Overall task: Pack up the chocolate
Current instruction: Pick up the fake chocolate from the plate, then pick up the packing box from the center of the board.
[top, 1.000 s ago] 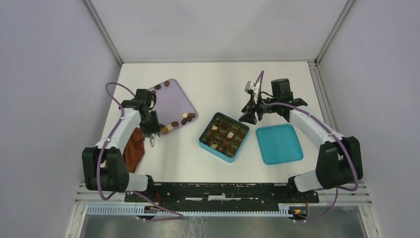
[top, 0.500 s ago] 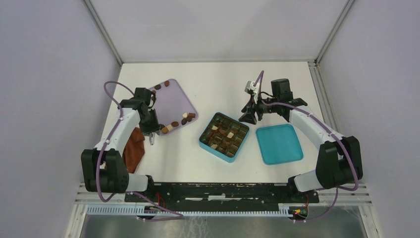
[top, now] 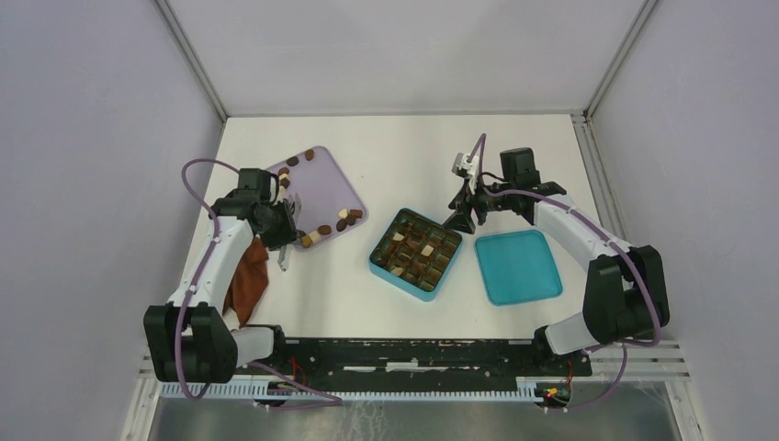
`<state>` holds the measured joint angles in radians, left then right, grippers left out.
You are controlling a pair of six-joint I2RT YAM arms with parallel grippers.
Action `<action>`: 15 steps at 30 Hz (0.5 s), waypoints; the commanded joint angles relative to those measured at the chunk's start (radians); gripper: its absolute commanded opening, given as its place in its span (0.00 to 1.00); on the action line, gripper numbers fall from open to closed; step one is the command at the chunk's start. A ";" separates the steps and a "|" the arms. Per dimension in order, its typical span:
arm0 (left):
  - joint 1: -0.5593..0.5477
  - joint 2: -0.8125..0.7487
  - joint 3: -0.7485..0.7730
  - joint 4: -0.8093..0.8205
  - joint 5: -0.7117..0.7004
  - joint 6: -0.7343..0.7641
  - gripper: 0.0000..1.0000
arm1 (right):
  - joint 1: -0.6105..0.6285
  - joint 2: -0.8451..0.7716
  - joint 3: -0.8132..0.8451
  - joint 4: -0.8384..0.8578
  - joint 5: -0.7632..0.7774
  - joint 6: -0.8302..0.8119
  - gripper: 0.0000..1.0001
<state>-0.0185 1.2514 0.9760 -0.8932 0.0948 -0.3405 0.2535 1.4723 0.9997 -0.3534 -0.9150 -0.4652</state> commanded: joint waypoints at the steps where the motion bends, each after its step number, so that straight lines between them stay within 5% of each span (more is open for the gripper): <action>1: 0.009 -0.091 -0.043 0.137 0.172 -0.044 0.02 | 0.013 0.017 0.007 0.013 0.055 -0.079 0.70; 8: 0.014 -0.210 -0.143 0.243 0.289 -0.097 0.02 | 0.110 0.072 0.076 -0.077 0.144 -0.360 0.77; 15: 0.017 -0.296 -0.190 0.270 0.302 -0.118 0.02 | 0.161 0.213 0.203 -0.052 0.180 -0.361 0.77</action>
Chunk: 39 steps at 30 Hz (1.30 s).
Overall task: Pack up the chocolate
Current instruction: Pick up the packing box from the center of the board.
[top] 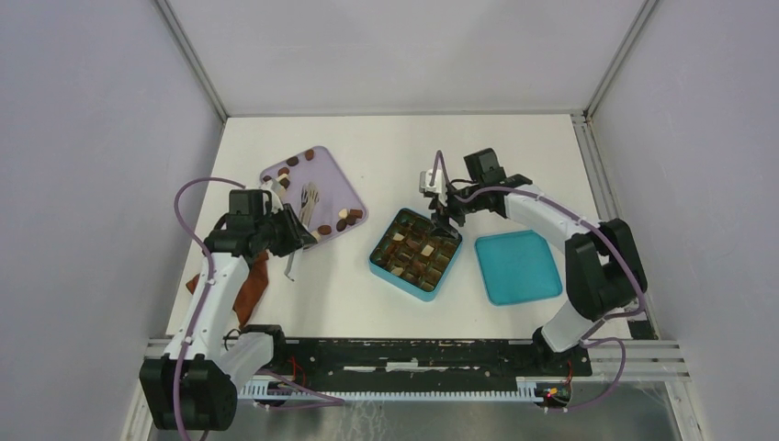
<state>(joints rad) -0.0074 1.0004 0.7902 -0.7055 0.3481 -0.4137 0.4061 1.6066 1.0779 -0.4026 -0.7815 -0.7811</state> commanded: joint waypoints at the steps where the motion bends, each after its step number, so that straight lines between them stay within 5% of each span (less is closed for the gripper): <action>1: 0.006 -0.047 -0.007 0.082 0.047 -0.043 0.02 | 0.013 0.110 0.164 -0.011 0.070 -0.028 0.76; 8: 0.006 -0.049 -0.015 0.082 0.032 -0.029 0.02 | 0.032 0.254 0.318 -0.101 0.162 0.047 0.73; 18: 0.006 -0.093 -0.011 0.058 0.073 -0.038 0.02 | 0.073 0.299 0.320 -0.102 0.228 0.095 0.68; 27: 0.006 -0.143 -0.021 0.044 0.114 -0.050 0.02 | 0.096 0.323 0.318 -0.103 0.281 0.105 0.45; 35: 0.006 -0.198 -0.046 0.067 0.190 -0.079 0.02 | 0.096 0.190 0.244 0.002 0.282 0.149 0.01; 39: 0.006 -0.227 -0.060 0.070 0.225 -0.079 0.02 | 0.096 0.100 0.205 0.069 0.307 0.180 0.00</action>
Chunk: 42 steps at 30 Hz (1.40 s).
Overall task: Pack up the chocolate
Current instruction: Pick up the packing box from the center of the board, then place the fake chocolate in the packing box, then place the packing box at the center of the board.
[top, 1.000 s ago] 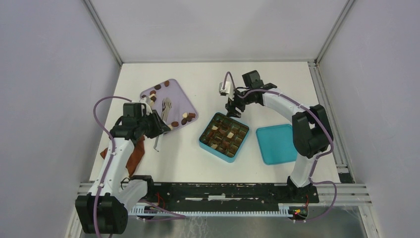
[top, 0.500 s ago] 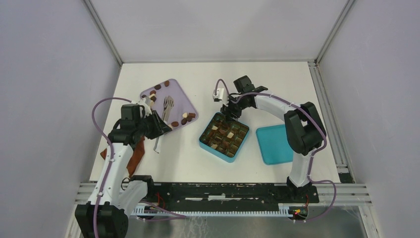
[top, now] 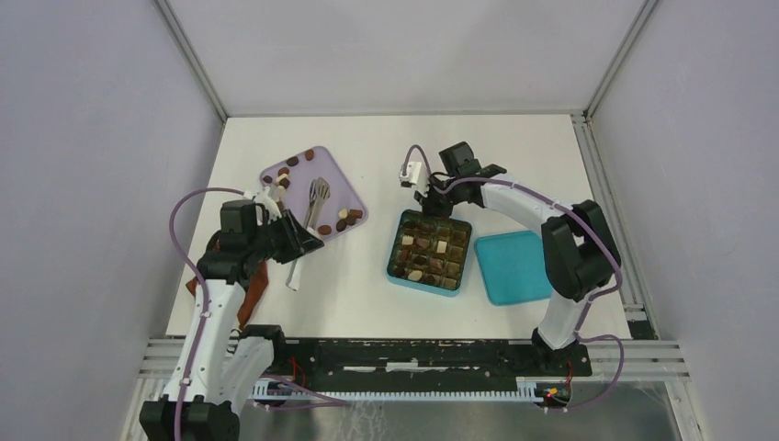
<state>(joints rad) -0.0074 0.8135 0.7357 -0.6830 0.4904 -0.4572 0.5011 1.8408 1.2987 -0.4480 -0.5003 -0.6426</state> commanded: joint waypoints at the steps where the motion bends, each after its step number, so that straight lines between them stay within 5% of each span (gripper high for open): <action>1: 0.006 -0.051 -0.008 0.047 0.090 -0.037 0.02 | 0.001 -0.156 -0.019 0.123 0.036 0.050 0.00; 17: 0.006 -0.131 0.026 0.109 0.236 -0.078 0.02 | 0.017 -0.390 -0.085 0.221 0.172 0.140 0.00; 28: 0.006 -0.192 -0.032 0.184 0.373 -0.155 0.02 | 0.012 -0.153 -0.133 0.266 -0.056 0.341 0.00; 37: -0.008 -0.252 -0.107 0.249 0.408 -0.235 0.02 | 0.011 -0.061 -0.156 0.312 -0.036 0.446 0.01; 42: -0.076 -0.240 -0.132 0.314 0.361 -0.283 0.02 | 0.010 -0.016 -0.140 0.294 -0.056 0.437 0.10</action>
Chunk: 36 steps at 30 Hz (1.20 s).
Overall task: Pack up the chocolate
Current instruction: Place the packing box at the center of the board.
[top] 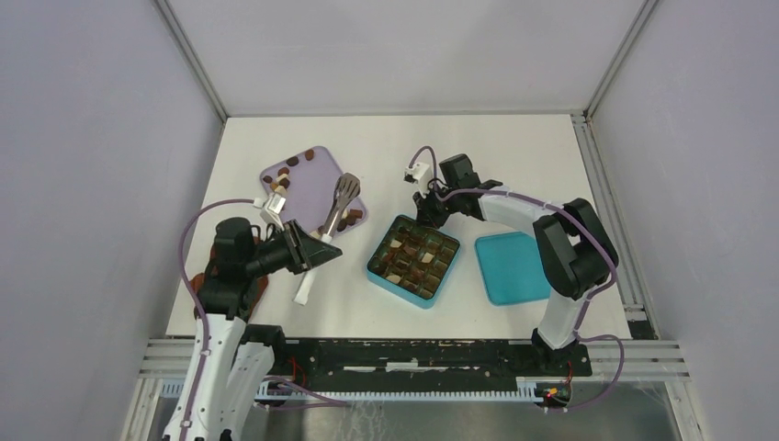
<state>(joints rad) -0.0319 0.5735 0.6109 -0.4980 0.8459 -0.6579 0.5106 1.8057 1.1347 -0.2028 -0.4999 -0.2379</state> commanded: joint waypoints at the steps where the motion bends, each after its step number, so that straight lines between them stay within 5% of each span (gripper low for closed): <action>1: -0.079 0.007 -0.013 0.150 -0.017 -0.096 0.02 | 0.002 0.021 0.027 0.044 -0.058 0.027 0.13; 6: -0.266 0.055 0.009 0.171 -0.198 -0.097 0.02 | -0.006 -0.001 0.034 0.024 -0.067 0.004 0.33; 11: -0.341 0.079 0.008 0.204 -0.235 -0.113 0.02 | -0.082 -0.105 0.039 -0.001 -0.119 -0.031 0.62; 14: -0.389 0.083 -0.017 0.246 -0.247 -0.139 0.02 | -0.157 -0.190 0.010 -0.005 -0.176 -0.057 0.70; 23: -0.644 0.227 0.006 0.306 -0.472 -0.154 0.02 | -0.357 -0.257 -0.034 -0.007 -0.264 -0.098 0.70; 36: -0.970 0.613 0.222 0.165 -0.840 -0.097 0.02 | -0.370 -0.232 -0.043 -0.010 -0.298 -0.104 0.70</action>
<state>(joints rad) -0.9504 1.1183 0.7303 -0.3210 0.1383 -0.7864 0.1417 1.5696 1.0904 -0.2279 -0.7647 -0.3244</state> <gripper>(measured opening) 0.361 0.701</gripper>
